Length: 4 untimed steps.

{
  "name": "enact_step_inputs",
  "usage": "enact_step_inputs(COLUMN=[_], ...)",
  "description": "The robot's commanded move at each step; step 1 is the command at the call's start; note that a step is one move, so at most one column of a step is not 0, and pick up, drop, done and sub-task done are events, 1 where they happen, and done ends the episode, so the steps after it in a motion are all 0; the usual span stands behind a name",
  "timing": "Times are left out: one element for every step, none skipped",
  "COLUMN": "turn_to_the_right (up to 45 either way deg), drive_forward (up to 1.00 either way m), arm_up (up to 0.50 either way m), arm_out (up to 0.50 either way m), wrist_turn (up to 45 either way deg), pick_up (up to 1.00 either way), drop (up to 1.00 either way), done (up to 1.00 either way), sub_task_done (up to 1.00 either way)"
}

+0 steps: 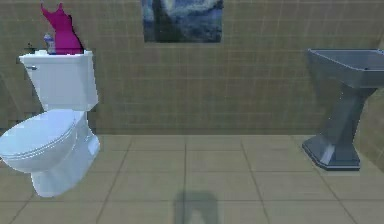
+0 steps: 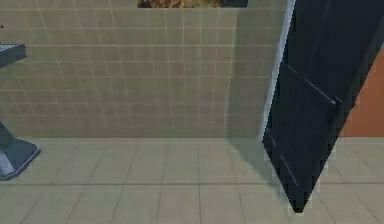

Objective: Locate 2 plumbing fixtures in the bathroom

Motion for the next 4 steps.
enact_step_inputs(turn_to_the_right=[-27.0,0.0,-18.0,0.0], drive_forward=[0.0,0.85,0.0,0.0], arm_up=[0.0,0.0,0.0,0.0], arm_out=[0.0,0.0,0.0,0.0], wrist_turn=[0.0,0.0,0.0,0.0], pick_up=[0.0,0.0,0.0,0.0], drop=[0.0,0.0,0.0,0.0], done=[0.0,0.0,0.0,0.0], sub_task_done=[0.0,0.0,0.0,1.0])
